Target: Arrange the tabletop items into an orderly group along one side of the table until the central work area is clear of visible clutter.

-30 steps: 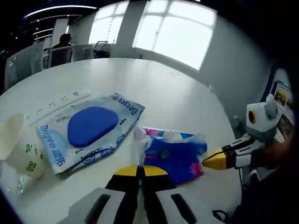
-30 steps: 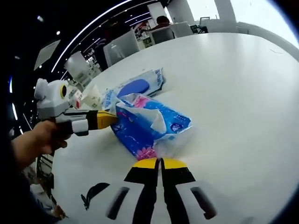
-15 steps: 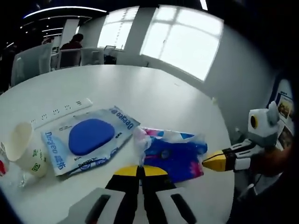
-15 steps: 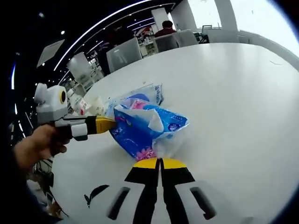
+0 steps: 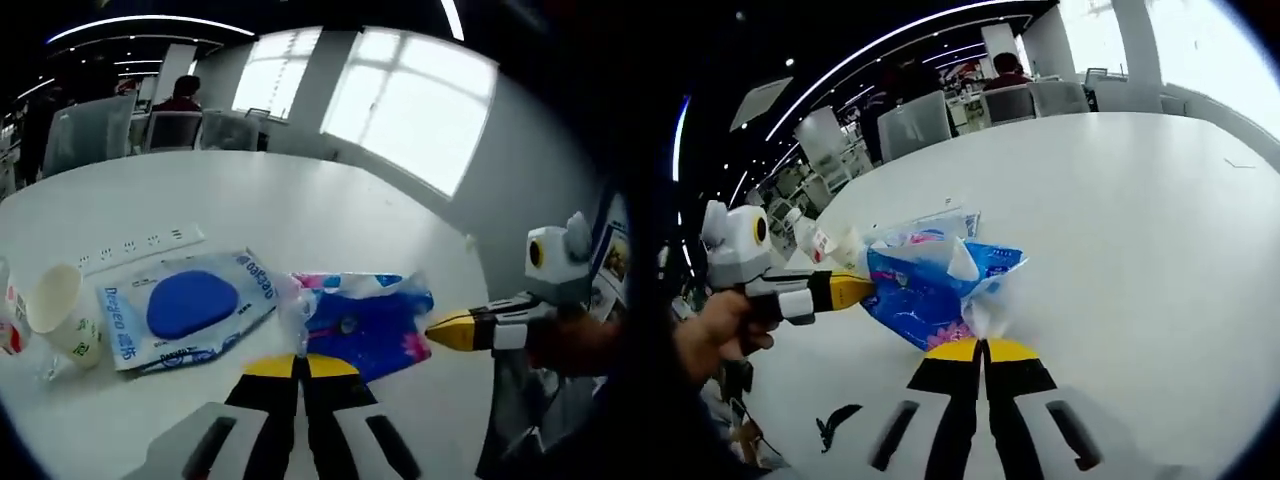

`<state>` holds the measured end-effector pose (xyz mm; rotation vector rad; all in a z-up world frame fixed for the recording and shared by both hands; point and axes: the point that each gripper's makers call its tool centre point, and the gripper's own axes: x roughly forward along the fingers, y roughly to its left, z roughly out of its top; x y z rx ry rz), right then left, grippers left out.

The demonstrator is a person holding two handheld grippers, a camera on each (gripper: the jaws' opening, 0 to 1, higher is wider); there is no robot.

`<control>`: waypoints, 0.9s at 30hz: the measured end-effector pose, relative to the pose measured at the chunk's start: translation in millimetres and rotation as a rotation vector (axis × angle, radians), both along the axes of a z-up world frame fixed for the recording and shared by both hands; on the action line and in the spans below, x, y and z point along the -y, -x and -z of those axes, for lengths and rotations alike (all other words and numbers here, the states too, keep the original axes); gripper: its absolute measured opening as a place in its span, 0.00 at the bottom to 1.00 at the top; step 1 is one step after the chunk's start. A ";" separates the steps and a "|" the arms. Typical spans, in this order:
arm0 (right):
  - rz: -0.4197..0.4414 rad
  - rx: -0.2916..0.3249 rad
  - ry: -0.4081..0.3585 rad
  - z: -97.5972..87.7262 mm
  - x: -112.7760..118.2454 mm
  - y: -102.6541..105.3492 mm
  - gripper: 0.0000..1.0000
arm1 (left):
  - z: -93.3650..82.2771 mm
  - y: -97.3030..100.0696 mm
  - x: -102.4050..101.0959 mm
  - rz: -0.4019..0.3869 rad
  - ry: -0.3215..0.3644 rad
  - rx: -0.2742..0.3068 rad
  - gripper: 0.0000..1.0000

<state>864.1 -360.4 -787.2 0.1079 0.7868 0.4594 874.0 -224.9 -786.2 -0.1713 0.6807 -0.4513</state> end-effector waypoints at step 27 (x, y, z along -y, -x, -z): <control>-0.220 0.036 0.066 -27.5 14.5 -112.6 0.00 | -14.6 -59.4 21.9 -0.220 0.063 -0.019 0.00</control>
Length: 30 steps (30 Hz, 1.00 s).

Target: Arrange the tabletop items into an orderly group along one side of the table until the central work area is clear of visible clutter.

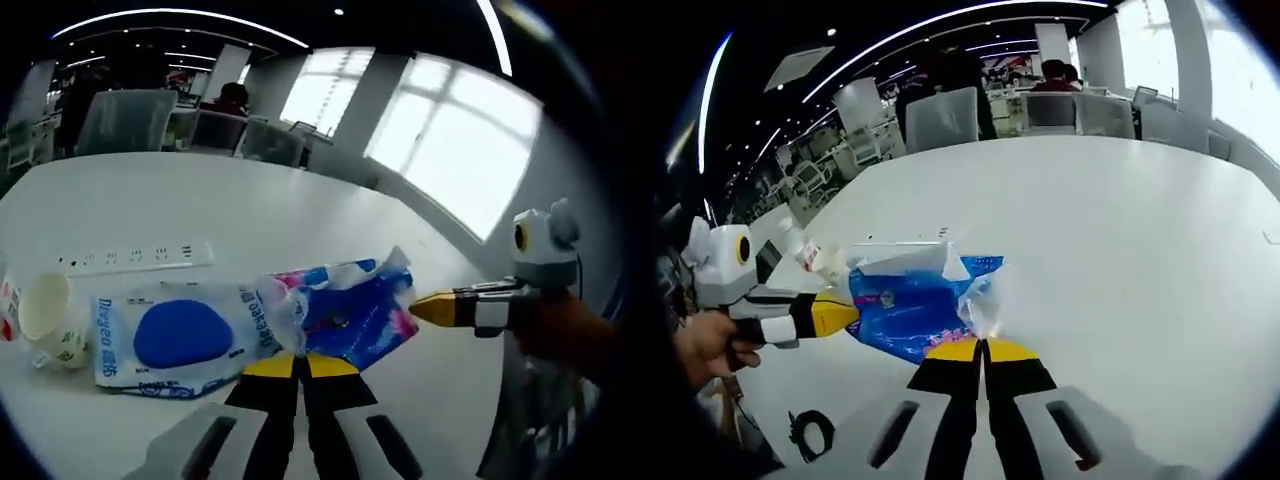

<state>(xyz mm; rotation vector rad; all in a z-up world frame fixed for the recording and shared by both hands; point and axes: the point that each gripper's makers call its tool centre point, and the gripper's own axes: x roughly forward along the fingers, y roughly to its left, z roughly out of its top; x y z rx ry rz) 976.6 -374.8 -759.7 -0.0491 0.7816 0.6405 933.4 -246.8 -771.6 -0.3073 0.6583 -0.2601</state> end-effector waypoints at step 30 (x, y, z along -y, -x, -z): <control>0.094 -0.032 -0.058 58.2 30.4 -75.8 0.00 | 47.7 -66.1 33.7 0.019 0.012 -0.049 0.00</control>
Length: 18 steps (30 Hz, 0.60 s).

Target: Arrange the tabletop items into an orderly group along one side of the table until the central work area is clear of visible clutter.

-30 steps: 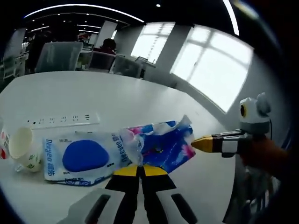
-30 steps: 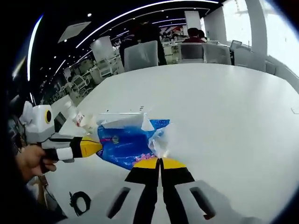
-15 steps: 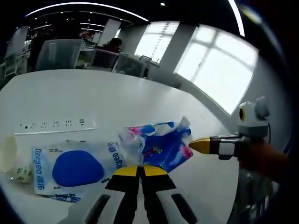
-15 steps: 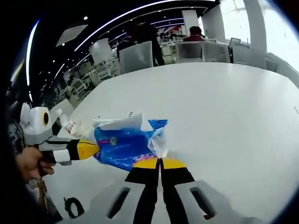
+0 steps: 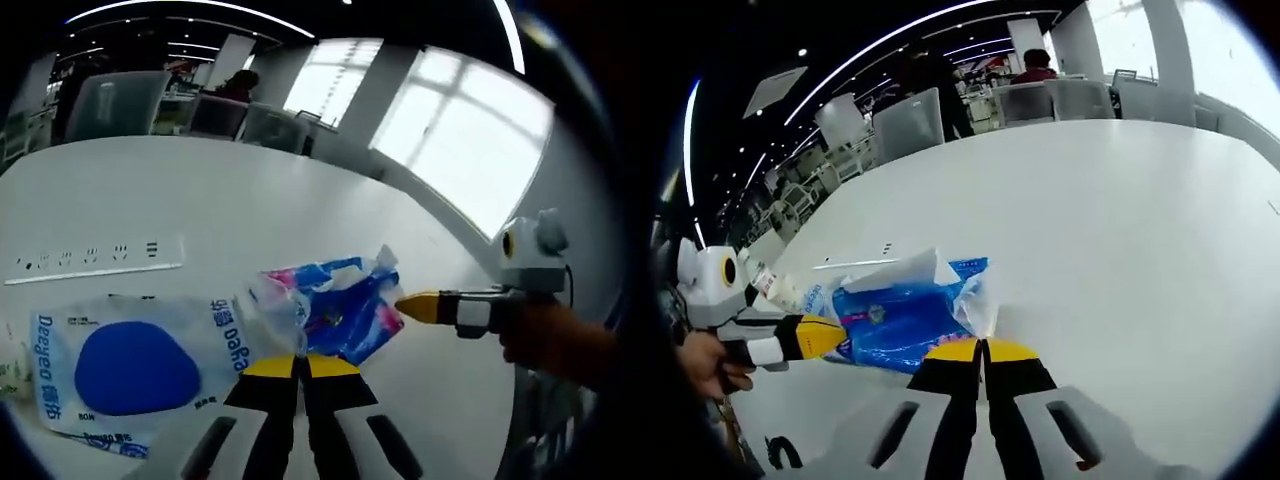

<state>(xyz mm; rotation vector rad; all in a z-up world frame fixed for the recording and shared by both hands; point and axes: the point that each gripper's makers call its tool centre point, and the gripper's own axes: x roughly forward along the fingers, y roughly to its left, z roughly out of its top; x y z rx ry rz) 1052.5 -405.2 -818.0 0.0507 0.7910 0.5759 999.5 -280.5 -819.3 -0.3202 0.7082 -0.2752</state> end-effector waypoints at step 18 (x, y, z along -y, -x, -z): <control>0.020 -0.044 0.027 40.9 9.8 -11.6 0.00 | 33.8 -9.2 5.1 0.067 -0.057 -0.099 0.00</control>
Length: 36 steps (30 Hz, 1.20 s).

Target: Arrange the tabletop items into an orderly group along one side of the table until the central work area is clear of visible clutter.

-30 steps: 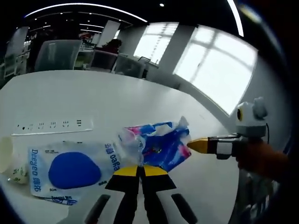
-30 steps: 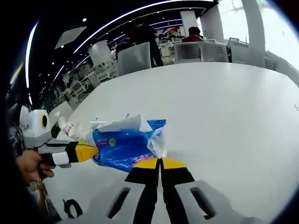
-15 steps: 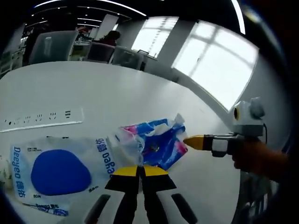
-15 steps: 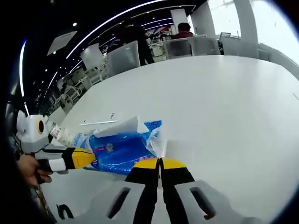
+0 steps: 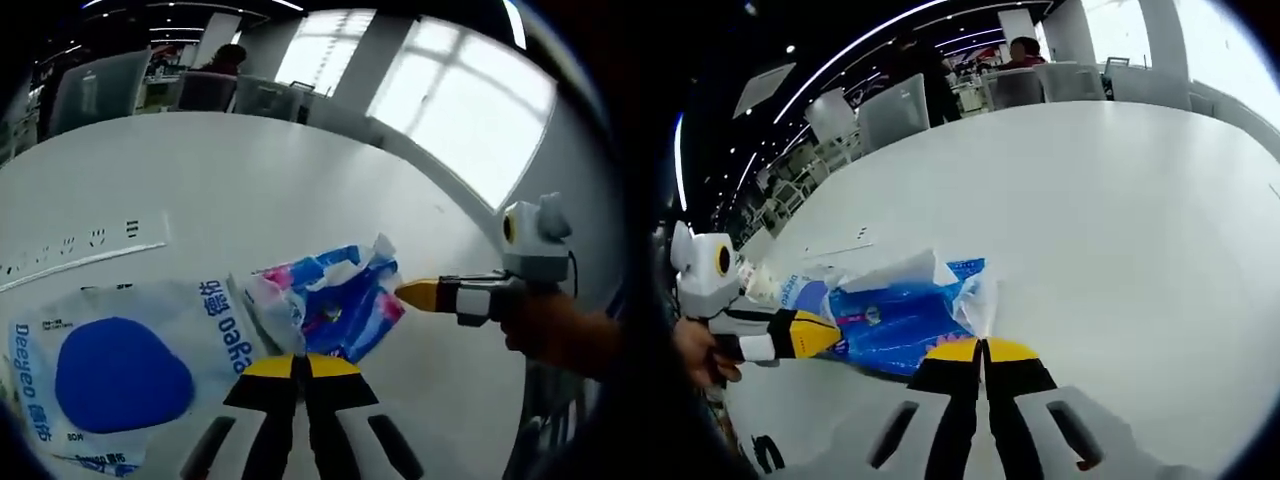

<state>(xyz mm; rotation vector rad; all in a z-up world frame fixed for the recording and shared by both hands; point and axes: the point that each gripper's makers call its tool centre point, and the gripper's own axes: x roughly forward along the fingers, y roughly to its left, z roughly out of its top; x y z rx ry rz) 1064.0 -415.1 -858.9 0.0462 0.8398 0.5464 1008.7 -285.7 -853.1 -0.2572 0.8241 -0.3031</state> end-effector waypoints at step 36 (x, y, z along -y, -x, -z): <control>-0.042 0.102 -0.098 -53.6 -2.0 66.0 0.37 | -57.7 47.8 -12.9 0.138 -0.088 0.115 0.34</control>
